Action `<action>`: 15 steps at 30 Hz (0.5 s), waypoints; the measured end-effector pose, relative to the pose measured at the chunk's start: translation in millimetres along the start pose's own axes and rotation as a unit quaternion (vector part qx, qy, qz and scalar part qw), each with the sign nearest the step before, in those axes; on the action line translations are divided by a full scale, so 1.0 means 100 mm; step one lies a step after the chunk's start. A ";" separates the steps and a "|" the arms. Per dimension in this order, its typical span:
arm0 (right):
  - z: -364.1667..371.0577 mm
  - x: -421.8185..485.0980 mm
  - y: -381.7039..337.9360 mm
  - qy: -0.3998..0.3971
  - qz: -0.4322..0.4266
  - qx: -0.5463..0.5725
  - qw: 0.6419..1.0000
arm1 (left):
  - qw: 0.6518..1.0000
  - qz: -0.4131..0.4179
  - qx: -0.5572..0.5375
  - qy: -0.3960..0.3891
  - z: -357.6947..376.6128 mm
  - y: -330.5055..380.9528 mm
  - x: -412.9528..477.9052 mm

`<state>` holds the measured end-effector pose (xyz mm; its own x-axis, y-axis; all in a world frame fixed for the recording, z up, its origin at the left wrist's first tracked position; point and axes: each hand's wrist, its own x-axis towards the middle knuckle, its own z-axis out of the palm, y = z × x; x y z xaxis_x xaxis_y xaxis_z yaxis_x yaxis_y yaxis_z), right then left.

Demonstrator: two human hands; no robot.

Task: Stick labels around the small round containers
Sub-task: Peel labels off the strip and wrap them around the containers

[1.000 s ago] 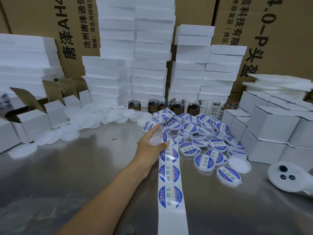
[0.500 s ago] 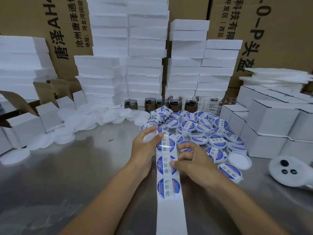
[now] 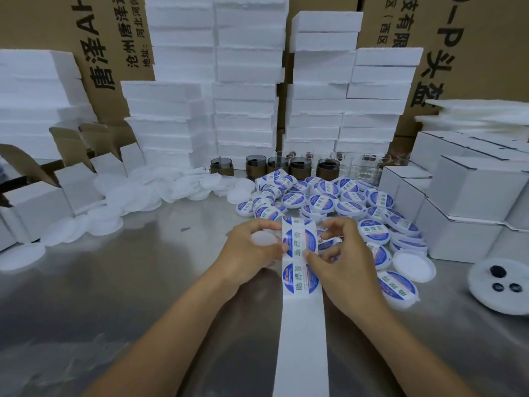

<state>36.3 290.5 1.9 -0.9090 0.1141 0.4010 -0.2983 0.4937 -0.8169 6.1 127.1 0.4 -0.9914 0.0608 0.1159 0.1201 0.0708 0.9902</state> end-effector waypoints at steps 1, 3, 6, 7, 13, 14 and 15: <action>0.00 -0.03 0.01 -0.007 -0.030 -0.019 0.999 | 0.999 -0.005 -0.035 0.006 0.00 0.01 0.01; -0.01 -0.05 0.00 -0.038 -0.051 -0.032 0.997 | 0.995 -0.015 -0.099 0.014 0.00 0.04 0.02; -0.02 -0.02 -0.02 -0.074 -0.001 0.038 0.997 | 0.988 -0.033 -0.149 0.018 0.00 0.04 0.03; -0.02 0.00 -0.03 -0.084 0.021 0.071 0.994 | 0.987 -0.039 -0.155 0.018 0.00 0.04 0.04; -0.05 0.05 -0.06 -0.067 0.040 0.133 0.988 | 0.982 -0.063 -0.175 -0.017 0.00 0.05 0.03; -0.05 0.05 -0.06 -0.060 0.039 0.138 0.988 | 0.983 -0.072 -0.165 -0.032 -0.01 0.05 0.03; -0.05 0.05 -0.05 -0.054 0.041 0.141 0.988 | 0.985 -0.078 -0.148 -0.044 -0.02 0.04 0.02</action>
<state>34.7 292.7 10.5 -0.9545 0.0441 0.2950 -0.2783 0.2248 -0.9338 4.4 125.6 4.5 -0.9866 0.1598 -0.0334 -0.0666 -0.2072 0.9760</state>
